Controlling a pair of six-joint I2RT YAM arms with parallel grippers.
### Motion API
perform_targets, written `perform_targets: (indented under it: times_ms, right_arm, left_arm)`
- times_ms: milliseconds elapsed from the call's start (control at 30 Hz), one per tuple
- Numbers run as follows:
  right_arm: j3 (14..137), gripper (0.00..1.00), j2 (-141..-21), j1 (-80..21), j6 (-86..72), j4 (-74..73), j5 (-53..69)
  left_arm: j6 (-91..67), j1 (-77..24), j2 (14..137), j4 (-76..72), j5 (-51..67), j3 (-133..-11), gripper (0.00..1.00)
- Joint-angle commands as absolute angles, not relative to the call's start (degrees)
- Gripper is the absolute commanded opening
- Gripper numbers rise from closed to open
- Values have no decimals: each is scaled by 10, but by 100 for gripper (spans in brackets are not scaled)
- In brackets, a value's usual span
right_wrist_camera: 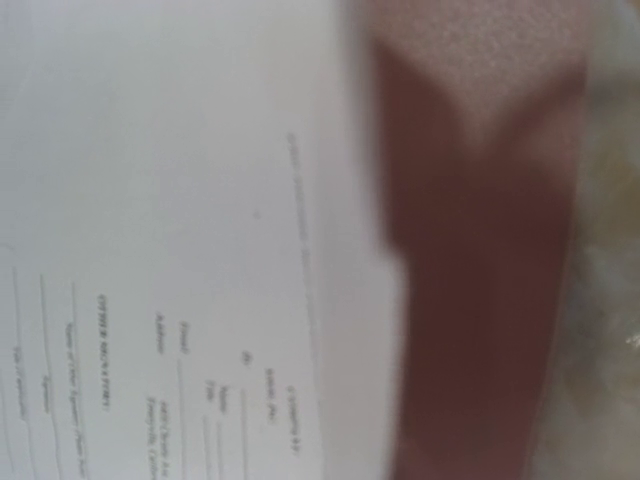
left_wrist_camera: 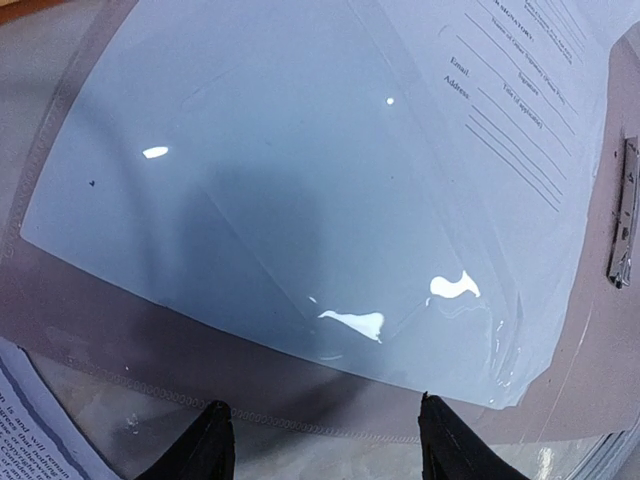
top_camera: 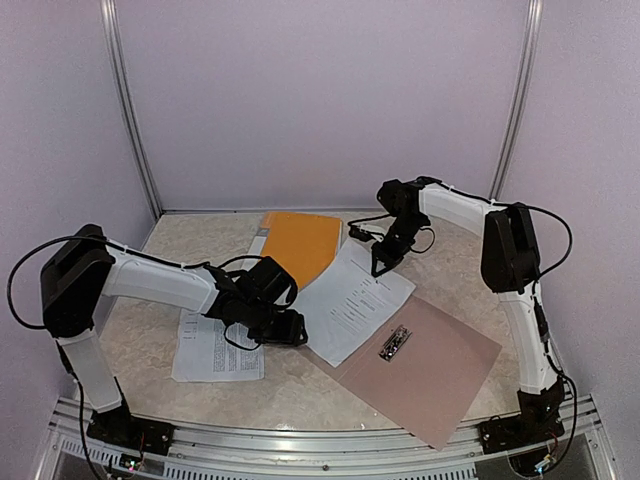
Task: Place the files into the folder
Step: Insert the folder to form pockets on the folder.
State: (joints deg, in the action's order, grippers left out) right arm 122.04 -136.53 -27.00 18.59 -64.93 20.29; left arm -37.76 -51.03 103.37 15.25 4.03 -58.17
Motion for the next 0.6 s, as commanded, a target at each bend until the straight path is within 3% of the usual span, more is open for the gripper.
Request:
perform_targets:
  times_ms: [0, 567]
  right_arm:
    - [1232, 0, -1379, -279, 196, -660, 211]
    - [1240, 0, -1361, -268, 188, -642, 134]
  left_arm:
    - [-389, -512, 1065, 164, 48, -562, 60]
    - [-385, -517, 1068, 179, 29, -562, 60]
